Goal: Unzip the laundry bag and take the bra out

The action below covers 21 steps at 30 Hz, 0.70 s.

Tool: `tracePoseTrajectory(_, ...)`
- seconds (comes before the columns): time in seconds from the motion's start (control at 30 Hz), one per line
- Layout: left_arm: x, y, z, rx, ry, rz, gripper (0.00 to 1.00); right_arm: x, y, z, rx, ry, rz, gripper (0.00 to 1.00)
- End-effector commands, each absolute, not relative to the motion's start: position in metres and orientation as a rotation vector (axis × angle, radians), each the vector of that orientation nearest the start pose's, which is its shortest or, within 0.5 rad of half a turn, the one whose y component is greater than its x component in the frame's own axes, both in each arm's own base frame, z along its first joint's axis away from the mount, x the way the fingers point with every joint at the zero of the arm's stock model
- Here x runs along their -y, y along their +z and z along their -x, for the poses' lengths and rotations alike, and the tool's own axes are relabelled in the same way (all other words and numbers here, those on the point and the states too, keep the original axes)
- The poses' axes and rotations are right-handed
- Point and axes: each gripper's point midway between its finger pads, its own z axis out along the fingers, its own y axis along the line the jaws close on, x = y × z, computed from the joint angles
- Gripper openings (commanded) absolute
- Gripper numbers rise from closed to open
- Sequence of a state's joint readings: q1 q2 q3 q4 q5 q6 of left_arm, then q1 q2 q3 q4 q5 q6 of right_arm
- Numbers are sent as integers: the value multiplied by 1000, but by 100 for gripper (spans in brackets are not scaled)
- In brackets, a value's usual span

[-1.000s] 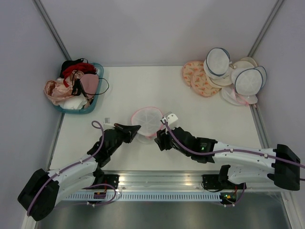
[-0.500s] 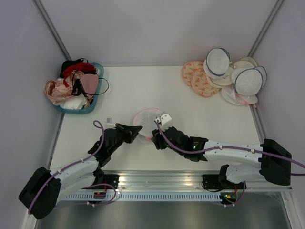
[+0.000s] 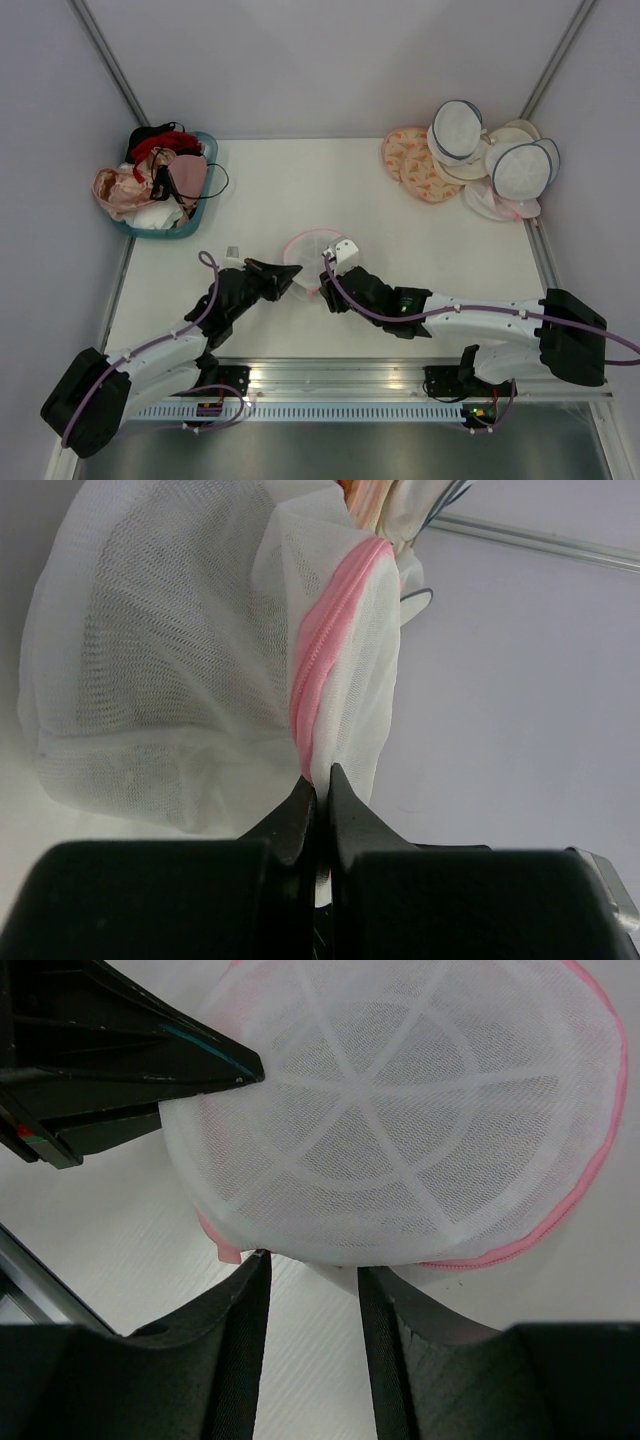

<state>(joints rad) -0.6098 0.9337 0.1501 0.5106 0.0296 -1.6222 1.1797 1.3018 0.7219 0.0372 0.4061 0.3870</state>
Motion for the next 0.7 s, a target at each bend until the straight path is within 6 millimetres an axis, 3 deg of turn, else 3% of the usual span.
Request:
tracePoseTrajectory(0.0, 227, 163, -234, -1837, -1616, 1002, 2, -324, 131, -202, -2008, 507, 546, 46)
tracePoseTrajectory(0.3, 230, 167, -231, -1856, -1635, 977, 2, -318, 133, -207, -1996, 477, 503, 44)
tracePoseTrajectory(0.4, 231, 163, -231, -1868, -1627, 978, 2, -319, 139, -210, -1980, 479, 487, 35)
tracePoseTrajectory(0.53, 227, 155, -231, -1880, -1587, 988, 2, -318, 147, -210, -1964, 492, 475, 15)
tracePoseTrajectory(0.67, 221, 149, -232, -1889, -1532, 985, 2, -307, 154, -203, -1984, 489, 489, 2)
